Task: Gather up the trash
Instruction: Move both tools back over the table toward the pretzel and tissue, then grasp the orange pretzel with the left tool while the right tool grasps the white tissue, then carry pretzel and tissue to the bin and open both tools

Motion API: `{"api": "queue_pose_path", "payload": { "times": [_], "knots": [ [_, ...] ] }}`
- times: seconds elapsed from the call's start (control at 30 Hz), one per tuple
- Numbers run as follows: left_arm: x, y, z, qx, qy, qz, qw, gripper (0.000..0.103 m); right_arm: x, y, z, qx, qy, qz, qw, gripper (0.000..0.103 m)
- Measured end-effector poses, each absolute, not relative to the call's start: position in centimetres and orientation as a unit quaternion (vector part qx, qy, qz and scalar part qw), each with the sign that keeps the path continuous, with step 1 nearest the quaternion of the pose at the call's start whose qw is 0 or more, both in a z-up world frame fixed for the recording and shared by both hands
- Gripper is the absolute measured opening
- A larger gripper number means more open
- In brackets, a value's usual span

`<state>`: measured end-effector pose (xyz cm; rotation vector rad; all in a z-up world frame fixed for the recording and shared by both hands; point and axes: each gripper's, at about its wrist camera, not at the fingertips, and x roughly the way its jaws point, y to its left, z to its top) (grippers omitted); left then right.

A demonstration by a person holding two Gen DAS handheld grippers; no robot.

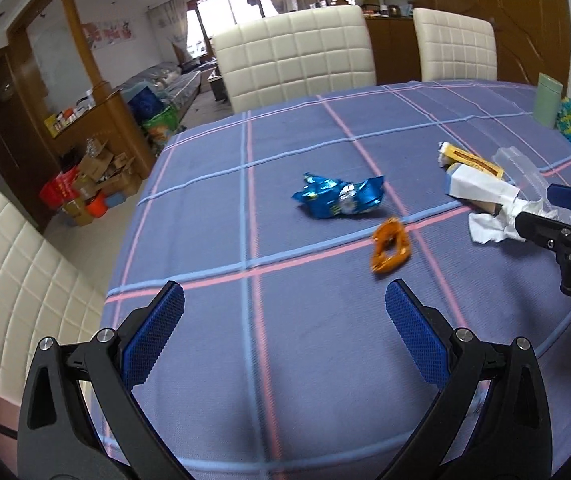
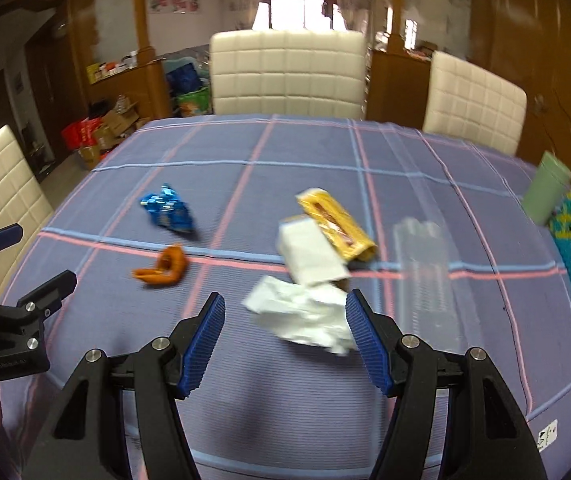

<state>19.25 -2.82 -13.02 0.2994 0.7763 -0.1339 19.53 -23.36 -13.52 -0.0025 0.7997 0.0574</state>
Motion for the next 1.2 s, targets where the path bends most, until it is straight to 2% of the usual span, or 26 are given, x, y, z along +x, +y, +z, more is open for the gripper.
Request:
{"api": "queue_pose_path", "payload": {
  "times": [0.43,0.53,0.6,0.67,0.7,0.73,0.77,0.8,0.83,0.93,1.2],
  "knots": [
    [24.5,-8.2,-16.0,0.157,0.412,-0.091,0.893,0.099,21.8,-26.6,-17.5,0.038,0.432,0.028,0.901,0.061],
    [25.0,-8.7,-16.8,0.158,0.421,-0.097,0.888,0.099,21.8,-27.1,-18.0,0.048,0.434,0.028,0.899,0.054],
    [25.2,-9.0,-17.3,0.161,0.425,-0.100,0.885,0.099,21.6,-27.0,-18.1,0.040,0.435,0.028,0.899,0.041],
    [25.2,-9.1,-17.7,0.160,0.429,-0.106,0.883,0.099,21.3,-26.6,-18.0,0.039,0.437,0.037,0.898,0.032],
    [25.2,-9.2,-17.9,0.157,0.433,-0.113,0.881,0.092,21.2,-26.4,-17.9,0.038,0.438,0.041,0.897,0.027],
    [25.1,-9.1,-18.0,0.155,0.437,-0.122,0.877,0.073,21.0,-26.2,-17.9,0.038,0.439,0.046,0.897,0.025],
    [24.8,-9.0,-18.2,0.151,0.445,-0.139,0.872,0.064,20.8,-26.0,-17.8,0.038,0.439,0.050,0.896,0.021],
    [24.6,-8.9,-18.0,0.147,0.446,-0.150,0.870,0.039,20.6,-25.8,-17.7,0.037,0.438,0.053,0.897,0.020],
    [24.4,-8.9,-18.0,0.152,0.447,-0.150,0.869,0.032,20.4,-25.6,-17.5,0.034,0.434,0.055,0.899,0.019],
    [23.7,-8.2,-17.5,0.157,0.444,-0.156,0.868,0.025,19.9,-24.9,-16.8,0.030,0.428,0.060,0.901,0.019],
    [20.7,-5.2,-15.4,0.164,0.416,-0.145,0.883,0.024,19.0,-22.1,-15.5,0.021,0.426,0.086,0.900,0.019]
  ]
}}
